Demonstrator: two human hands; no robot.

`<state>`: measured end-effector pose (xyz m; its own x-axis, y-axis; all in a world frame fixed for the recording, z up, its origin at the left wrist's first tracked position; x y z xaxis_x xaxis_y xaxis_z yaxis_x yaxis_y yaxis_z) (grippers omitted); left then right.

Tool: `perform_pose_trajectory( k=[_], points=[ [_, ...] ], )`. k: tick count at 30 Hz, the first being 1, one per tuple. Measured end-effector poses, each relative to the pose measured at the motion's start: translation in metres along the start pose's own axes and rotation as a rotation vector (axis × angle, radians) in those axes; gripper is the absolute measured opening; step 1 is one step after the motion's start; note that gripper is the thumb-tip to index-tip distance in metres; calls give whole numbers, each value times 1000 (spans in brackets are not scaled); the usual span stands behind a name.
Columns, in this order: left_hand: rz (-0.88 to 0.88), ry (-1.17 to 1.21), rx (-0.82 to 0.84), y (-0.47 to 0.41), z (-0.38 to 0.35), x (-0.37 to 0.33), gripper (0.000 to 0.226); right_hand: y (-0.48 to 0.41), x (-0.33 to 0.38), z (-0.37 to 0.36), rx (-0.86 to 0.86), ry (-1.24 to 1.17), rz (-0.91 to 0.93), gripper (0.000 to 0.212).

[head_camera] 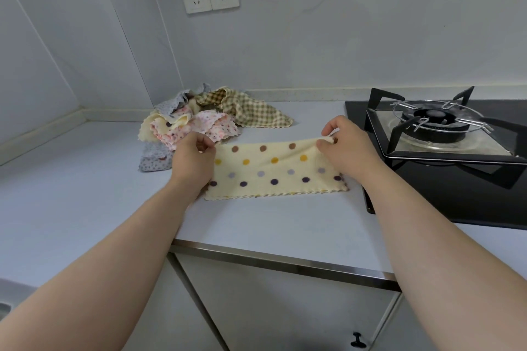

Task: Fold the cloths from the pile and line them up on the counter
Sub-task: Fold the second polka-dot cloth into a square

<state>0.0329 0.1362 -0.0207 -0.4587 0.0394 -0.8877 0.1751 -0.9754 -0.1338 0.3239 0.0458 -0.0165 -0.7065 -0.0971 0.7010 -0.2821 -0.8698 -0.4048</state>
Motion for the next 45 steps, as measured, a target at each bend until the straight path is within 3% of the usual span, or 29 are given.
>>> perform_pose_trajectory(
  k=[7,11,15,19,21,25,28,31,33,36,40,45],
  points=[
    [-8,82,-49,1,9,-17,39,2,7,-2,18,-101,61,17],
    [-76,96,-94,7,12,-25,38,-1,6,6,-96,-167,51,19],
    [-104,215,-106,11,14,-34,28,-4,7,15,-250,-348,46,36],
    [-95,161,-81,12,9,-37,24,-4,-3,14,-281,-680,-117,14],
    [-85,157,-83,14,8,-37,20,-4,1,16,-306,-561,-70,16],
    [-147,218,-115,23,12,-47,16,3,28,23,-380,-247,212,7],
    [-232,259,-179,31,18,-57,17,7,31,26,-442,-239,257,8],
    [-201,227,-226,33,21,-56,19,4,30,23,-396,-243,225,7],
    [-134,80,-224,29,19,-49,21,1,22,15,-280,-260,127,7],
    [19,-259,-49,20,4,-26,22,4,6,-4,-14,-69,-25,17],
    [48,-598,95,26,-16,-7,32,10,5,-11,42,82,-40,24],
    [29,-495,86,23,-18,-13,17,12,5,-10,59,78,-82,28]
  ],
)
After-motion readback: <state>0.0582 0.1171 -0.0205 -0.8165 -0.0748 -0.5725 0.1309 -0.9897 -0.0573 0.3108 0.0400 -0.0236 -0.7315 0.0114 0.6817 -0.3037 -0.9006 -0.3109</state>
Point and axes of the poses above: each hand's wrist, its own y-axis away from the middle knuckle, its own z-axis out of the back of the hand, x = y × z, the point moved 6 cm from there along -y, towards the middle knuckle, and after that the axes turned 11 degrees about z, right-handed, at the moved point
